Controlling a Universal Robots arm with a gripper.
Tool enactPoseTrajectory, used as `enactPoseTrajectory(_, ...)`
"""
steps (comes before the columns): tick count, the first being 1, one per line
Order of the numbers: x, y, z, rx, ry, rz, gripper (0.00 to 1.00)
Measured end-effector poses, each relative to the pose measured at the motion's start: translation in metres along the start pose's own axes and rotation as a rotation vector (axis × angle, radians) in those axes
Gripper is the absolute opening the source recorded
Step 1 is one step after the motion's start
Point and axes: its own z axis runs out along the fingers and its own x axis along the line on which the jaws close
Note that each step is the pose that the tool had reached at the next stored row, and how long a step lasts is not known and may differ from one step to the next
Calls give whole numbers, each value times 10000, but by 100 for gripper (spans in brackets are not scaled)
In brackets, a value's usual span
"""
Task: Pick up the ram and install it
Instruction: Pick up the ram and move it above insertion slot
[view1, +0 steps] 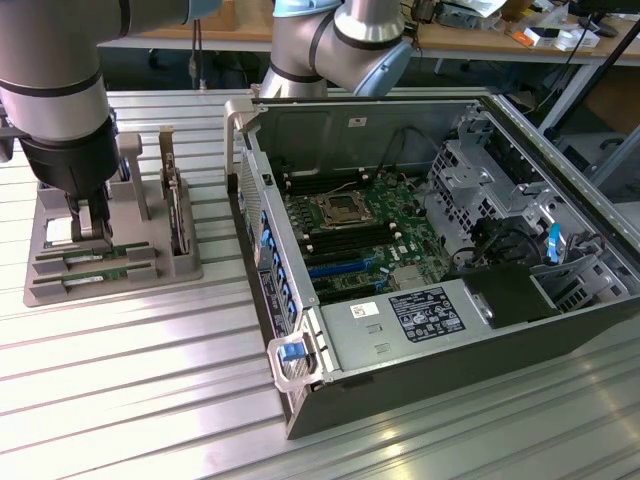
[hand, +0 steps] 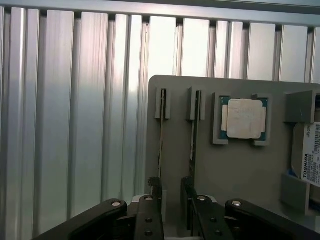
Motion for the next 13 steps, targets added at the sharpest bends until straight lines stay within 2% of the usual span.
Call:
enactPoseTrajectory(4,1,12,56,1,0,0,30)
enactPoseTrajectory(9,4,63,208,0,13,1,30)
enactPoseTrajectory(13,43,89,284,-2,42,2,30)
